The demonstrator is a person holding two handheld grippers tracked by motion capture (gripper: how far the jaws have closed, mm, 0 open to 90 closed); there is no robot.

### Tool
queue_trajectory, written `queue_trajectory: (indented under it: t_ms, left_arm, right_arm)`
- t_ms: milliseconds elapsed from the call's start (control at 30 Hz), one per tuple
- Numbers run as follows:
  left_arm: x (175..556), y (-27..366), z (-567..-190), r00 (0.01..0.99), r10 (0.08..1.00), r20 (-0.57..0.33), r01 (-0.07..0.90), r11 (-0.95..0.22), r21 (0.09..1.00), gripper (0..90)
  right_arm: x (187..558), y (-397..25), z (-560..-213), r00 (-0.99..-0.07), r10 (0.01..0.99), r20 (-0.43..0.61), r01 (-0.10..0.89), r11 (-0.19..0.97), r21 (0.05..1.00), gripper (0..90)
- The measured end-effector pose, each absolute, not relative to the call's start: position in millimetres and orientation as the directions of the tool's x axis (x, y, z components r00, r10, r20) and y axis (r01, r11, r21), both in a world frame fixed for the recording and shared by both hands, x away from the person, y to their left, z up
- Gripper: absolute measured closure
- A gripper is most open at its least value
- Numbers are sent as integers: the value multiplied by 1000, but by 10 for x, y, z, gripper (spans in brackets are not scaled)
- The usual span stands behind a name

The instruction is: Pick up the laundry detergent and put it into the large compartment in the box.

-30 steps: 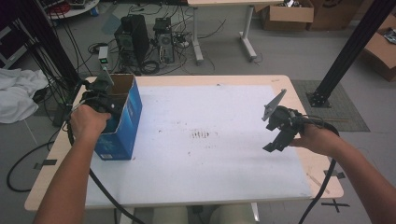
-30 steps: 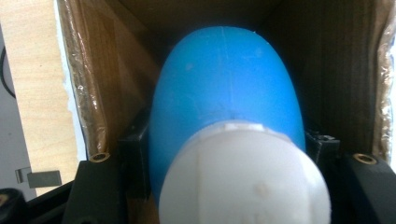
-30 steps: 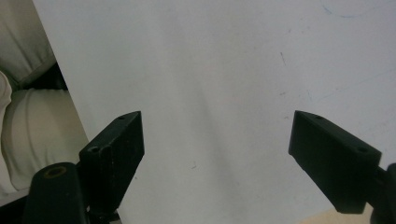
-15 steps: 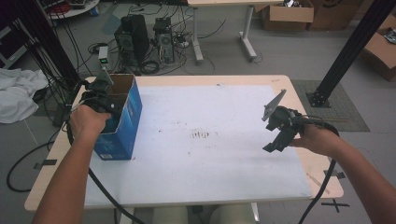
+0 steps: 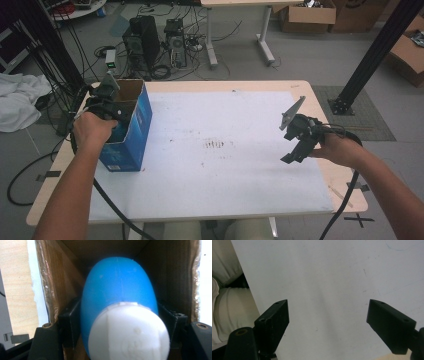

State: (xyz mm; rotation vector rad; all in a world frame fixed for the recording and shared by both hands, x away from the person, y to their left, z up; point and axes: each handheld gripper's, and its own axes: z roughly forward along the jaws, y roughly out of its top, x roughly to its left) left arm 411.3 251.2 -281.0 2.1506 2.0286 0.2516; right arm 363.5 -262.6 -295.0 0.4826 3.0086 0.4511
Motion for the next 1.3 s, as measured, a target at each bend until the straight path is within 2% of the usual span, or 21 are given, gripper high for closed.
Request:
queue_trajectory:
  t_ms: [700,1067,1300]
  left_arm:
    - [4080,2485,-2626,53,999,6,955,-52,291,239]
    - [4057,2449,-2377,74,997,22,938,-77,337,217]
    - [4034,2336,-2060,129,991,24,910,-128,394,215]
  right_arm:
    - [3609,-2638,-2917,-949,315,-19,294,907,302,182]
    - [3593,-2629,-2896,-950,312,-22,291,908,302,182]
    - [3585,-2642,-2883,-950,311,-26,289,908,304,182]
